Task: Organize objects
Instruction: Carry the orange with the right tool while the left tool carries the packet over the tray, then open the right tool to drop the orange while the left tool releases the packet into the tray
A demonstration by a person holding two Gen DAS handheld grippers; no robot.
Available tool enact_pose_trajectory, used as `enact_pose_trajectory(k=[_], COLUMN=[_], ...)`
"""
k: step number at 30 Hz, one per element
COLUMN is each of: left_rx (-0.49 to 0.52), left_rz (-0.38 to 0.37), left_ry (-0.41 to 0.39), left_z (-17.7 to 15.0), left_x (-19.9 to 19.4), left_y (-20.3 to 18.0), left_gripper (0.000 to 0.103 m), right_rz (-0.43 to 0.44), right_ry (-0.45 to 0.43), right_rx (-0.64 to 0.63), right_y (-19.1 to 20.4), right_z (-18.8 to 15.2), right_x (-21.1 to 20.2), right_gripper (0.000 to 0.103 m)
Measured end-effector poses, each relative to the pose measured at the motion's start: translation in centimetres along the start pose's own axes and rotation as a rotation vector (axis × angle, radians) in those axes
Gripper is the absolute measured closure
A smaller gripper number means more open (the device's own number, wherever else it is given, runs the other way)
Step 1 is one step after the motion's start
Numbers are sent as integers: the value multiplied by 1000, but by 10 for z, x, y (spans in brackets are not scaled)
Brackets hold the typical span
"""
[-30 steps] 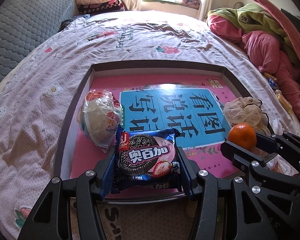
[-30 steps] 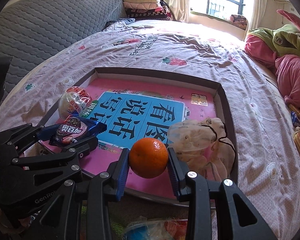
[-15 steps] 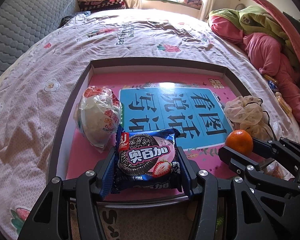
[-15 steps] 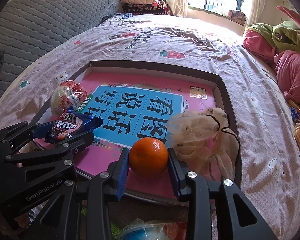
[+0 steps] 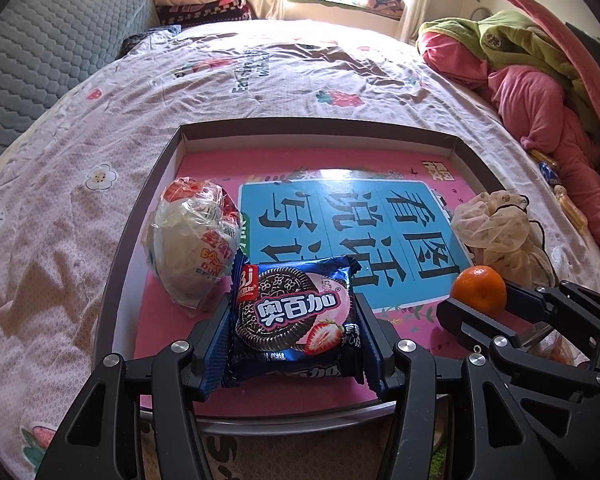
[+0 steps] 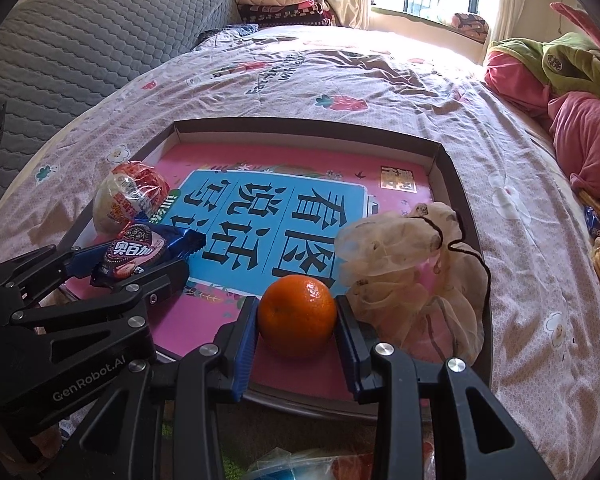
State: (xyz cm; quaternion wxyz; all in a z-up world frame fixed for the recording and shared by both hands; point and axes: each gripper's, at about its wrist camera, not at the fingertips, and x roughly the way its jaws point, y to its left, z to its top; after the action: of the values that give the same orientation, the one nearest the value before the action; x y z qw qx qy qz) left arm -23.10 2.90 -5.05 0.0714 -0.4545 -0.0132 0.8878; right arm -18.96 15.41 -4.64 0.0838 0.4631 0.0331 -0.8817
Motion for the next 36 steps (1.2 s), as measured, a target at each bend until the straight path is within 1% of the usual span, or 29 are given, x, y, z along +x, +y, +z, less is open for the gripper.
enact_pose_trajectory(k=[13, 18, 20, 24, 31, 36], left_rx=[-9, -3, -3, -7, -9, -11], left_rz=[-6, -4, -5, -4, -9, -4], left_ry=[2, 7, 9, 9, 5, 1], left_z=[3, 4, 5, 4, 4, 4], left_x=[4, 5, 5, 5, 2, -3], left_y=[1, 2, 2, 2, 2, 1], left_gripper=[45, 45, 45, 45, 45, 45], right_rz=[1, 14, 18, 16, 12, 16], right_ry=[3, 5, 6, 8, 9, -11], right_rx=[17, 37, 44, 42, 53, 57], right_y=[-3, -6, -8, -7, -10, -10], right_z=[1, 2, 2, 1, -1, 0], right_x=[3, 3, 2, 1, -2, -10], right_gripper=[66, 66, 65, 59, 58, 58])
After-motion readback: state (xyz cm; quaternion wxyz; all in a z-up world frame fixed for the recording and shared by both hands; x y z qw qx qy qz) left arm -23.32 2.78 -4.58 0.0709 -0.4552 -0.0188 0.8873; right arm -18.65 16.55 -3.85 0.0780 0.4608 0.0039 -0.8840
